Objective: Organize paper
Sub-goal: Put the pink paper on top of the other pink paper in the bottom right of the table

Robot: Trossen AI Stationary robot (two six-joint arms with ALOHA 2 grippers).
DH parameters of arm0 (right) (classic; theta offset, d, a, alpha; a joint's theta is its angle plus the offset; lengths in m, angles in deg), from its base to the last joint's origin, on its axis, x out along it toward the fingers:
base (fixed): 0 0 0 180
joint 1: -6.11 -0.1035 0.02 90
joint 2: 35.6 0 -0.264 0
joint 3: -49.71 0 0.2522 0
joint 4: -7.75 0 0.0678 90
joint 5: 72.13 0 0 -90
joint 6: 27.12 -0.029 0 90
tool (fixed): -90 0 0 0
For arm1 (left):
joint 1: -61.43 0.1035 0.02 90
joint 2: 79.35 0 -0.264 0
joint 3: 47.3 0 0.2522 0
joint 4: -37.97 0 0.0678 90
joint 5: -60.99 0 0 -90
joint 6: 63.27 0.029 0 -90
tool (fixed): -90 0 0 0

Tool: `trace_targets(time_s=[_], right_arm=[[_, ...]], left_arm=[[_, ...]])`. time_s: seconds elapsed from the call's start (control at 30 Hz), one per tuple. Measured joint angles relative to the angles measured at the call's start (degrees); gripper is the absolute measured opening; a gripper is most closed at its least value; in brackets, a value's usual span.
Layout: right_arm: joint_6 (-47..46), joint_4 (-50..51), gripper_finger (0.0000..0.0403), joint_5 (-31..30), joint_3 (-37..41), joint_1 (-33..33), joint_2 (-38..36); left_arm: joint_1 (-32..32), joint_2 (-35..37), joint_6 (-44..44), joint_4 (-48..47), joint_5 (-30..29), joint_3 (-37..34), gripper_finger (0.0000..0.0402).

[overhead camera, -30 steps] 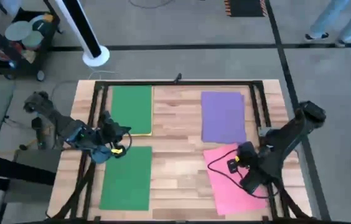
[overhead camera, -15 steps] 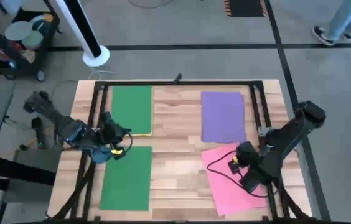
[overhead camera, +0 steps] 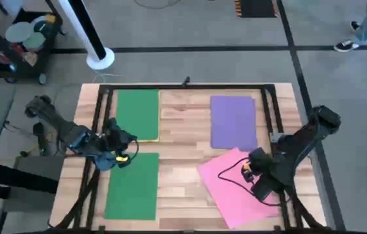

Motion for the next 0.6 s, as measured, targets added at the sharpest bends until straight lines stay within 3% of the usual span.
trace_targets(time_s=[0.13, 0.37, 0.6], right_arm=[[10.9, -13.3, 0.0102, -2.3, 0.0, 2.7, 0.0], [35.6, -38.9, 0.0012, -1.6, -0.1, 11.7, 4.9], [52.9, -52.1, 0.0002, 5.3, -2.1, 21.3, 13.6]], left_arm=[[0.0, 0.0, 0.1, 0.0, 0.5, 0.0, 0.0000], [0.1, -2.2, -0.8, 0.0, -0.3, 0.0, 0.0000], [1.1, -5.6, -0.9, 0.0, -1.0, 0.0, 0.0000]])
